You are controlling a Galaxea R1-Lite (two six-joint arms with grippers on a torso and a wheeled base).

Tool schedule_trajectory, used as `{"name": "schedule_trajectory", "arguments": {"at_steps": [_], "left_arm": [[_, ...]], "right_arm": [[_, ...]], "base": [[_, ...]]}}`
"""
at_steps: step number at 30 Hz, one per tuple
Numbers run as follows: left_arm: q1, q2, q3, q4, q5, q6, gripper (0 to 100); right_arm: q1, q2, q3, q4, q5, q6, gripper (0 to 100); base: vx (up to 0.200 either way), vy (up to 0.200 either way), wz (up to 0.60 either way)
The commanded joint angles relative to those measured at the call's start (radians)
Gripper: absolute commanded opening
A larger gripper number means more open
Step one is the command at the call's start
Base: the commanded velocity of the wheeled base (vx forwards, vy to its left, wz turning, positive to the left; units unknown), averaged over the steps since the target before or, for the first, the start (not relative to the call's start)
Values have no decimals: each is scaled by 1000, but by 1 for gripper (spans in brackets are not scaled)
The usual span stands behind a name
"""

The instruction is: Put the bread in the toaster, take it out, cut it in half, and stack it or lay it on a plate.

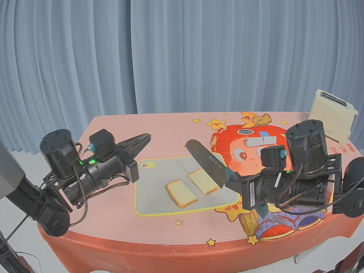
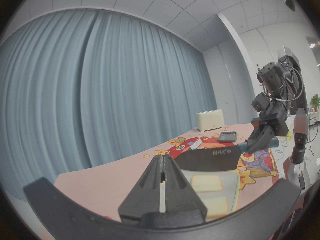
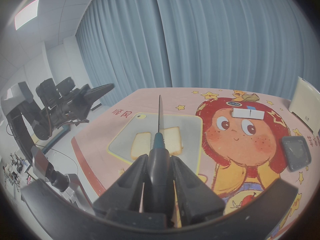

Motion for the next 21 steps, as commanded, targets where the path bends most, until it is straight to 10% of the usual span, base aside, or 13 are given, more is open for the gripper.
{"name": "schedule_trajectory", "arguments": {"at_steps": [1,21], "left_arm": [[78,-156,116,-9,9,0,0],[254,-706,509,41,55,-6,0]], "right_arm": [[-36,-89,30,0,7,-1,0],[-27,-218,113,0,1,-16,0]], "base": [[0,0,0],[0,0,0]]}}
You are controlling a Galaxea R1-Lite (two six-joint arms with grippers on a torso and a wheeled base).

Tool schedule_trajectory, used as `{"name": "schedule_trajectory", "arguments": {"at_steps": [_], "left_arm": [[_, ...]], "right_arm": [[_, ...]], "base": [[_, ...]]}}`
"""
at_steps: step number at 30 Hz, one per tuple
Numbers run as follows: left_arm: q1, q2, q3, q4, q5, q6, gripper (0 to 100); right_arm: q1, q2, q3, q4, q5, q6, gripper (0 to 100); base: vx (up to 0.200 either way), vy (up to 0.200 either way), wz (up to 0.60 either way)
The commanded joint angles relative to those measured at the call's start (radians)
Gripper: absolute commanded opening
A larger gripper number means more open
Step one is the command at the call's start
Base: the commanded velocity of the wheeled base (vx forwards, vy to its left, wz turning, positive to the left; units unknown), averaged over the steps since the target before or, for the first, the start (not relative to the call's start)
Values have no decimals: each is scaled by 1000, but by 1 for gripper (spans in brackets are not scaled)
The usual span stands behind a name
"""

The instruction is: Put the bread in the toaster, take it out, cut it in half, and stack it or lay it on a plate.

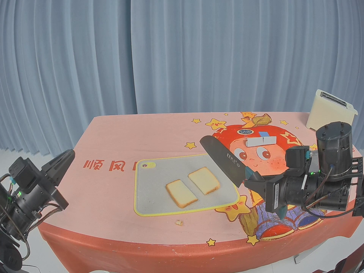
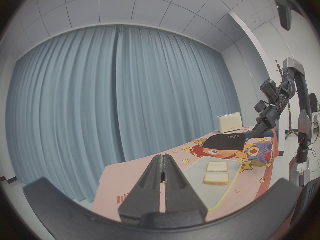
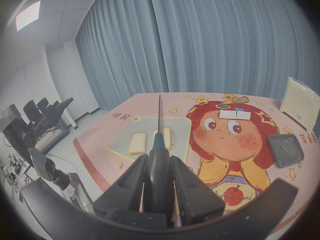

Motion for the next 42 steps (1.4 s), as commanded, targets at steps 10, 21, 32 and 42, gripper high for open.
{"name": "schedule_trajectory", "arguments": {"at_steps": [10,21,32,42], "left_arm": [[33,-824,18,774,77,-35,0],[66,-1201,63,1264,157,-30,0],[86,-1198,66,1389,229,-145,0],[202,-1304,66,1386,227,-148,0]], "right_arm": [[37,-194,16,1,5,-5,0],[37,-194,16,0,3,-19,0],[37,-194,16,1,-4,-21,0],[39,-192,18,1,-4,-37,0]], "base": [[0,0,0],[0,0,0],[0,0,0],[0,0,0]]}}
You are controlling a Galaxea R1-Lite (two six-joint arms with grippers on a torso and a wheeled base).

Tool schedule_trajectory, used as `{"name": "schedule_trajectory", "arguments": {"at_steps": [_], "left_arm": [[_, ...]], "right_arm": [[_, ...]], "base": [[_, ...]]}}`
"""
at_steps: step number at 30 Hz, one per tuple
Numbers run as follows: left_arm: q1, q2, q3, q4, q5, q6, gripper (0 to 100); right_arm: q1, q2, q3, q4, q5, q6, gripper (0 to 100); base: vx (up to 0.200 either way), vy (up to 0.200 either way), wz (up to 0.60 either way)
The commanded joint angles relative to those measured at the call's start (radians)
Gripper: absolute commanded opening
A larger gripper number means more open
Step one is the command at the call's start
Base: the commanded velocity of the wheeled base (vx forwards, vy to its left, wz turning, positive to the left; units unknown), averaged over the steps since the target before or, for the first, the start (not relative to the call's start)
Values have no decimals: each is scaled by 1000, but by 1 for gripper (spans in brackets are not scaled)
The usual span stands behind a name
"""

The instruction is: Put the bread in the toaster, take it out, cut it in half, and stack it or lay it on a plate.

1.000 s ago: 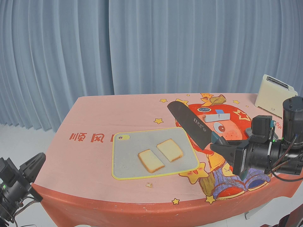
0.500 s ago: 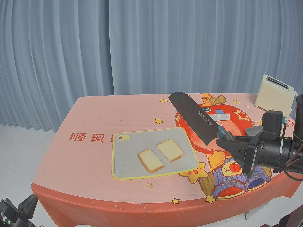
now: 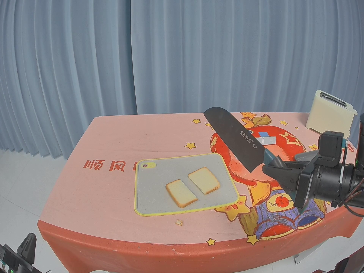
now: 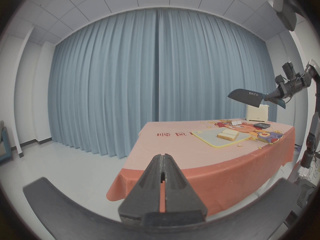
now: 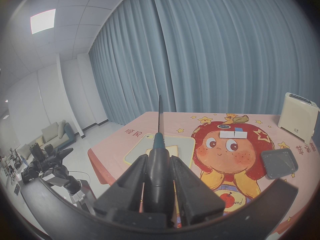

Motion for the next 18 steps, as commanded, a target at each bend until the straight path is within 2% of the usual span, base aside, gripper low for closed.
{"name": "schedule_trajectory", "arguments": {"at_steps": [1,18], "left_arm": [[42,-64,18,-2,0,-9,0],[42,-64,18,0,-4,-4,0]], "right_arm": [[1,2,5,-1,0,-7,0],[2,5,23,-1,0,-23,0]], "base": [[0,0,0],[0,0,0]]}}
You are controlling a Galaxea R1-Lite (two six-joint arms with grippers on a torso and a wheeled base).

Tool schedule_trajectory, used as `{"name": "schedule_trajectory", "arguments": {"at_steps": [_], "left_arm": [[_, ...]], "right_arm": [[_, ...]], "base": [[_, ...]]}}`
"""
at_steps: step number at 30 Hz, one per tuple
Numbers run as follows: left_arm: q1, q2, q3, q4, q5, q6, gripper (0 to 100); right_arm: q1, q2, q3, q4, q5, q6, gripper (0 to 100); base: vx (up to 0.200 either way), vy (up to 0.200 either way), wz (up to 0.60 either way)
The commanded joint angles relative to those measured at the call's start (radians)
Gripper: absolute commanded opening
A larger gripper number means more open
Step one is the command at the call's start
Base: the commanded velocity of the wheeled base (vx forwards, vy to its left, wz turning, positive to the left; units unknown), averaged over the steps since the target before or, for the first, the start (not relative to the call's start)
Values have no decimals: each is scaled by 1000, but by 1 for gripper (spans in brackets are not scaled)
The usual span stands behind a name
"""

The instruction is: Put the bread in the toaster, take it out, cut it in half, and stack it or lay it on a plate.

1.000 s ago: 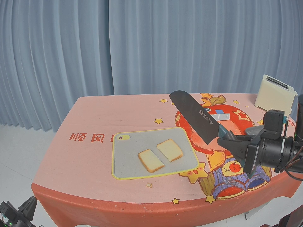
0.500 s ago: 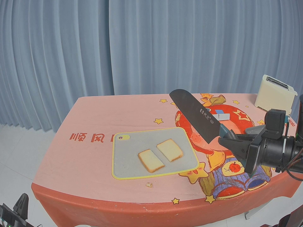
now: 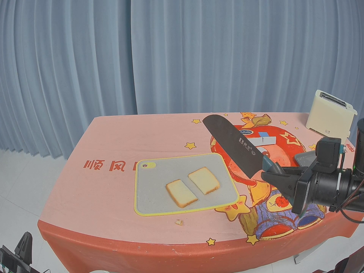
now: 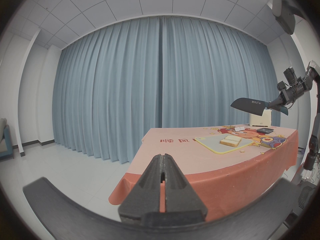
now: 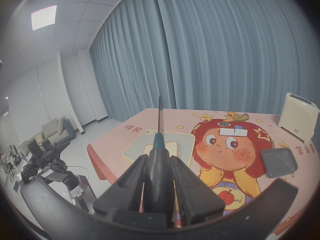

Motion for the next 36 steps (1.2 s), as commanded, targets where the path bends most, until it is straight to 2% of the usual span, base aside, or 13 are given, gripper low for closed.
{"name": "schedule_trajectory", "arguments": {"at_steps": [1,12,36], "left_arm": [[0,6,18,0,1,0,0],[0,6,18,0,1,0,0],[0,6,18,0,1,0,0]], "right_arm": [[-7,1,3,-1,0,-14,0],[-38,10,28,-99,-8,-45,0],[-78,54,23,-105,-19,-39,0]], "base": [[0,0,0],[0,0,0],[0,0,0]]}}
